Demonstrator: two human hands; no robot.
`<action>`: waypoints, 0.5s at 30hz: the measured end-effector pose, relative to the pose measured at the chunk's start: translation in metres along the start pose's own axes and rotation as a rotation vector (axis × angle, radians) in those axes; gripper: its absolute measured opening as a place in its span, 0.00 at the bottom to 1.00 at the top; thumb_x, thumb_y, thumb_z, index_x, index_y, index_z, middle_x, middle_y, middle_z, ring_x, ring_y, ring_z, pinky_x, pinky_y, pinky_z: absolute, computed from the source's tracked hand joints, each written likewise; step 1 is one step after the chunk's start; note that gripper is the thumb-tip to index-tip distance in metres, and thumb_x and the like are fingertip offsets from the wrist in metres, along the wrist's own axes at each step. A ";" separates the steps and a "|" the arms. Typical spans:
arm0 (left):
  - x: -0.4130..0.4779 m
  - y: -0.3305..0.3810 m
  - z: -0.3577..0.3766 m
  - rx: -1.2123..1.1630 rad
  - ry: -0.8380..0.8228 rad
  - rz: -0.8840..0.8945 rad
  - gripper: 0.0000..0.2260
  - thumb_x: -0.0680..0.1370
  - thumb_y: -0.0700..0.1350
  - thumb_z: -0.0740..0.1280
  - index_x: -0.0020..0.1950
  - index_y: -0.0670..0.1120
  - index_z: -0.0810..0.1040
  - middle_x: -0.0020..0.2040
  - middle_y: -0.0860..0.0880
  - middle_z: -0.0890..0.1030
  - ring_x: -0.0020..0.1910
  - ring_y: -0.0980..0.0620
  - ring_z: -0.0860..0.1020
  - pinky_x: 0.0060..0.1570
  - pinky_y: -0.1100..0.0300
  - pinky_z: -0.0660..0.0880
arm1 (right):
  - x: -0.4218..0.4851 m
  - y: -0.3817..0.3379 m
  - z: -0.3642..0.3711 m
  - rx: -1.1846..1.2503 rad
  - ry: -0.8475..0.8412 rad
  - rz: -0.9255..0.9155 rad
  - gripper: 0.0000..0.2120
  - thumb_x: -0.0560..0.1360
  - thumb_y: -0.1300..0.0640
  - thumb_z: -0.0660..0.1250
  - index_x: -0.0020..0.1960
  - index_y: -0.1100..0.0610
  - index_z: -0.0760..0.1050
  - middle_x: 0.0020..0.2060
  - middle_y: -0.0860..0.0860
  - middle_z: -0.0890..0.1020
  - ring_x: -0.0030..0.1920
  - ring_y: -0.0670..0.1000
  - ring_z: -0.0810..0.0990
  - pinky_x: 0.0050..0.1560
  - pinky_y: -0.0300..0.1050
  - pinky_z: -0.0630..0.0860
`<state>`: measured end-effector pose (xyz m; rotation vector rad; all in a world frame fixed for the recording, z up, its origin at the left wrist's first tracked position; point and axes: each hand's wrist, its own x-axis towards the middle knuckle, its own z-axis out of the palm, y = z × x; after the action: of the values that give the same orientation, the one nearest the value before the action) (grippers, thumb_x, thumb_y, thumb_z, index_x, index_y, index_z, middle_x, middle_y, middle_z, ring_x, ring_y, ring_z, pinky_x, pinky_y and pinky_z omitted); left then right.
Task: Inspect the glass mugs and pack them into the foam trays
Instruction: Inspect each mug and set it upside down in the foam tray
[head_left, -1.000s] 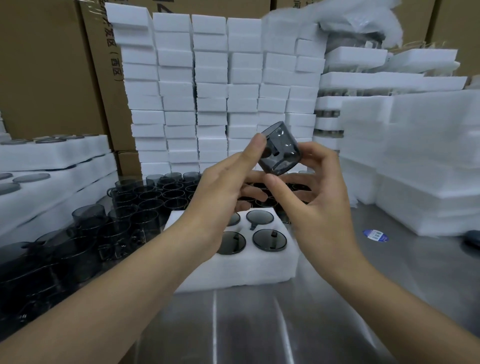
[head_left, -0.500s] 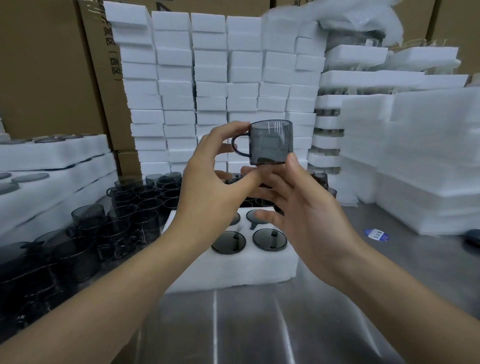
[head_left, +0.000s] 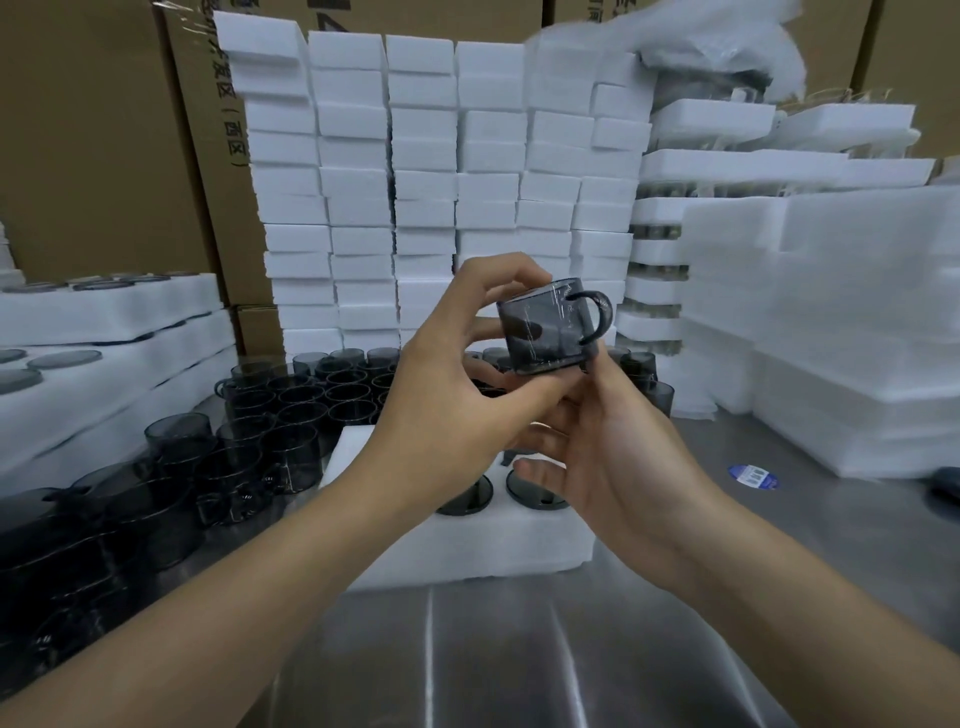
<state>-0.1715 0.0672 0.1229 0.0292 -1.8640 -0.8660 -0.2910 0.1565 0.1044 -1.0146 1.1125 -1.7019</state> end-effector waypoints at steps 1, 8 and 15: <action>0.000 0.001 0.000 0.002 -0.011 -0.002 0.26 0.75 0.41 0.80 0.64 0.63 0.75 0.66 0.57 0.81 0.63 0.53 0.83 0.49 0.62 0.80 | 0.000 0.000 0.000 0.012 0.001 0.007 0.29 0.88 0.36 0.46 0.68 0.47 0.81 0.59 0.49 0.88 0.46 0.50 0.85 0.45 0.43 0.80; 0.002 -0.001 -0.001 -0.070 -0.046 -0.043 0.18 0.82 0.46 0.72 0.70 0.61 0.78 0.69 0.54 0.82 0.61 0.49 0.83 0.55 0.48 0.83 | 0.004 -0.004 -0.007 0.028 0.055 0.032 0.31 0.86 0.33 0.53 0.52 0.58 0.81 0.36 0.54 0.82 0.34 0.49 0.81 0.38 0.43 0.76; 0.012 -0.019 -0.055 0.085 0.241 -0.199 0.30 0.71 0.58 0.81 0.73 0.64 0.77 0.62 0.57 0.80 0.59 0.59 0.83 0.51 0.65 0.81 | 0.022 0.004 -0.037 -0.314 0.279 -0.165 0.35 0.85 0.34 0.51 0.46 0.60 0.83 0.34 0.56 0.84 0.32 0.51 0.81 0.38 0.45 0.74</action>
<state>-0.1394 0.0179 0.1327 0.3625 -1.6876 -0.8766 -0.3315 0.1442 0.0943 -1.1075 1.5502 -1.8799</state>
